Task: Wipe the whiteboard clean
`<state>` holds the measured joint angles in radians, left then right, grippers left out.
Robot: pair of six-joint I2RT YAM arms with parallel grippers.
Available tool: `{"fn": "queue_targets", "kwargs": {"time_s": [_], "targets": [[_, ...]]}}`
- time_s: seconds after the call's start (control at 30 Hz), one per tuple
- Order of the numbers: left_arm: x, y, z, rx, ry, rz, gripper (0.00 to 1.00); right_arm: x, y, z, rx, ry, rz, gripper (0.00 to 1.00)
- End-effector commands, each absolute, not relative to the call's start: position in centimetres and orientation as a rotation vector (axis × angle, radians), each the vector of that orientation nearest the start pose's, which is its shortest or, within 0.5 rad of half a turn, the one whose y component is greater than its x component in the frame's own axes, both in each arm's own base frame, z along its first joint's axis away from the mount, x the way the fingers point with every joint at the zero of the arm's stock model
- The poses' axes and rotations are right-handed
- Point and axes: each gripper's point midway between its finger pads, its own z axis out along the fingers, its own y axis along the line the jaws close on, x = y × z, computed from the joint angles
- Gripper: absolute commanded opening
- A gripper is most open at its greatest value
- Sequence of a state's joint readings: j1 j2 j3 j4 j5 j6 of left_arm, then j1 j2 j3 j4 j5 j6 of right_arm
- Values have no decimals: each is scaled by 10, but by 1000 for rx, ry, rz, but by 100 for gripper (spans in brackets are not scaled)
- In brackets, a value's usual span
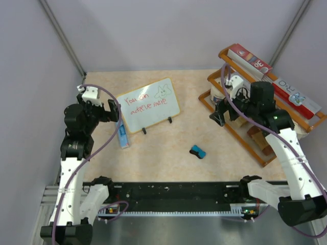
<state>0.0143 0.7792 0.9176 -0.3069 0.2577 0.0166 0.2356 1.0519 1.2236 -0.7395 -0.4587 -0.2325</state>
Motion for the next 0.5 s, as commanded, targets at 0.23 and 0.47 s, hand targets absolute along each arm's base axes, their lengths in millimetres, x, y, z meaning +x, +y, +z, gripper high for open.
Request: {"fn": "queue_targets", "kwargs": {"time_s": [0.23, 0.47], "targets": [[310, -39, 312, 210, 1701, -186, 99, 273, 150, 293, -815, 1901, 455, 99], [310, -36, 312, 210, 1703, -168, 99, 272, 153, 291, -831, 1904, 437, 99]]}}
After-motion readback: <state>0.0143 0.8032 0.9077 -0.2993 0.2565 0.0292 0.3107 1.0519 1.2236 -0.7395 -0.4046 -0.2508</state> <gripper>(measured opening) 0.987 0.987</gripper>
